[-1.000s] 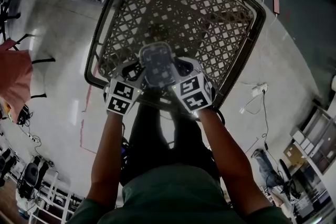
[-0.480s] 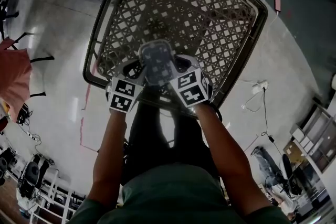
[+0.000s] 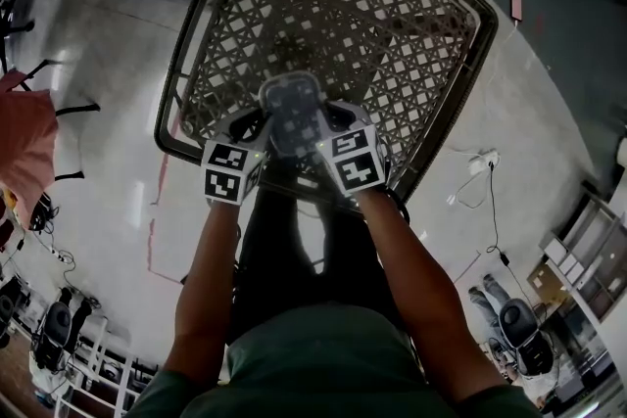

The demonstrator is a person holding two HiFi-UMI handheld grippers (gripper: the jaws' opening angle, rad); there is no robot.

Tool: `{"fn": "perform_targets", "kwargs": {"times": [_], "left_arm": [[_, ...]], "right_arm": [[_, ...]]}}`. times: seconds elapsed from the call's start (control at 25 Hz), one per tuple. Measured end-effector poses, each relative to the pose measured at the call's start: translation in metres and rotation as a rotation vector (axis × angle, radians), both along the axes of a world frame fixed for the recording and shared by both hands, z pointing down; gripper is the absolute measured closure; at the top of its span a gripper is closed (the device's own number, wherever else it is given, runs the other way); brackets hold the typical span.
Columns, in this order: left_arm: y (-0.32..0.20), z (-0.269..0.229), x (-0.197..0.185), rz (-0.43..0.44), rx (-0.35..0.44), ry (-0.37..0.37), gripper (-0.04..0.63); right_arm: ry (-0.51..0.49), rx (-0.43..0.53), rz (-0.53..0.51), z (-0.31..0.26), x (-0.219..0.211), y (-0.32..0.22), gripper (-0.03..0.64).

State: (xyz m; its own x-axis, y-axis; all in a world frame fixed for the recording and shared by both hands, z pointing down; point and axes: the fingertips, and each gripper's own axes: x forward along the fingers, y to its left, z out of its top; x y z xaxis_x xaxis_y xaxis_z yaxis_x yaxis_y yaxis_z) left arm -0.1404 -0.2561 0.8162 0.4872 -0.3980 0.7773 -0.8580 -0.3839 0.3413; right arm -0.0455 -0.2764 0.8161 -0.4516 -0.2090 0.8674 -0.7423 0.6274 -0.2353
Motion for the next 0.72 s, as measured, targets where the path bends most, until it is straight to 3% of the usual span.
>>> {"fn": "perform_targets", "kwargs": {"times": [0.08, 0.12, 0.16, 0.72], "left_arm": [[0.001, -0.003, 0.000, -0.013, 0.002, 0.016, 0.522], [0.002, -0.006, 0.000, -0.011, 0.009, 0.016, 0.582], [0.003, -0.009, 0.001, -0.003, 0.018, 0.013, 0.597], [0.008, -0.050, -0.007, -0.001, 0.101, -0.016, 0.595]], "right_arm": [[-0.003, 0.002, 0.016, -0.003, 0.001, 0.000, 0.583], [-0.002, 0.007, 0.014, -0.005, 0.001, 0.000, 0.586], [0.000, 0.015, 0.003, -0.008, -0.001, 0.000, 0.595], [-0.010, 0.133, -0.046, -0.064, -0.022, 0.007, 0.597]]}}
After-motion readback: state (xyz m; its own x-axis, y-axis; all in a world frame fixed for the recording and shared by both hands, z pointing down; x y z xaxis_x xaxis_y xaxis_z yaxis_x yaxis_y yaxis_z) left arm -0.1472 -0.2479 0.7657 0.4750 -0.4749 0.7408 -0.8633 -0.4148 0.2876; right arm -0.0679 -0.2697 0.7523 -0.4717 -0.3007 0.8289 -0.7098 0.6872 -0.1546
